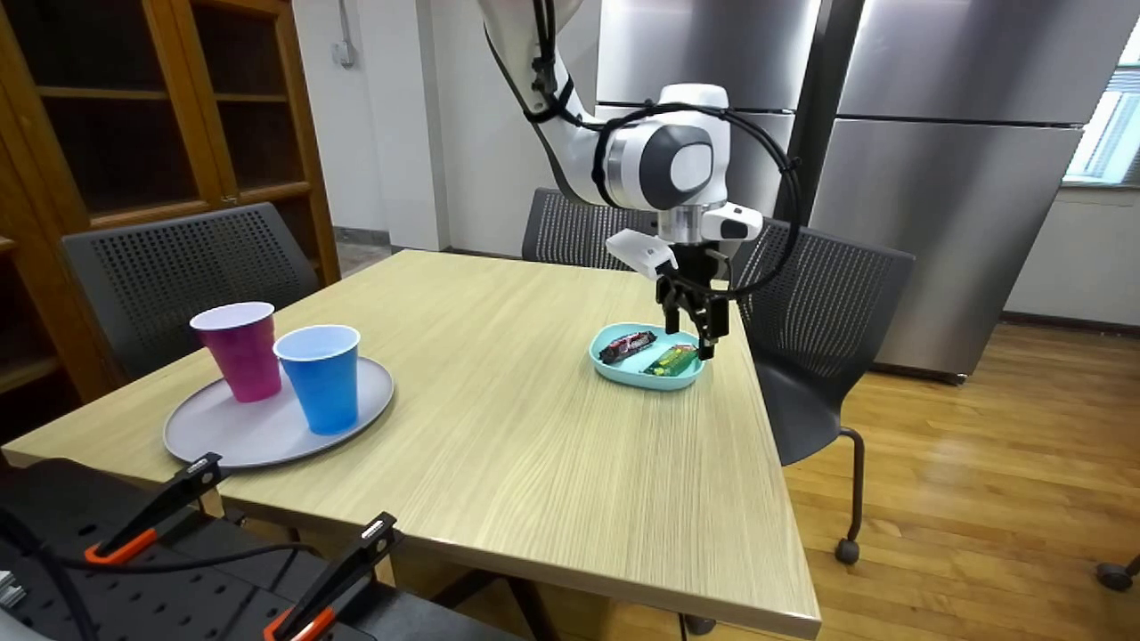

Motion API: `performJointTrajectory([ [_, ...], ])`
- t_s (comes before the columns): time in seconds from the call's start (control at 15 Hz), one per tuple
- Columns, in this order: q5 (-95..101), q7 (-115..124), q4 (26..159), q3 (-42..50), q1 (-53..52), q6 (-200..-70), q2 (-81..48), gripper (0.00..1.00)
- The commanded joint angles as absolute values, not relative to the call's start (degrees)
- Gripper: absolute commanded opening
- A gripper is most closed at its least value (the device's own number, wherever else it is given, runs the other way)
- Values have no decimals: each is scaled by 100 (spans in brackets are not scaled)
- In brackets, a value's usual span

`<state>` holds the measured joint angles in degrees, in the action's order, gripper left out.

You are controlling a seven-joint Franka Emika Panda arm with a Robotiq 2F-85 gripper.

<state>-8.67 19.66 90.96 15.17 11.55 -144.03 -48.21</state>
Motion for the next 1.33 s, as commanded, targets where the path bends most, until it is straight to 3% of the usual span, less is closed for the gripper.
performJointTrajectory([
  [0.0,-792,1774,9602,1513,1274,-13854,-4263,100],
  [0.47,-533,1517,10471,1765,1322,-13163,-3306,100],
  [1.27,-144,939,12525,1879,1399,-13442,-1589,100],
])
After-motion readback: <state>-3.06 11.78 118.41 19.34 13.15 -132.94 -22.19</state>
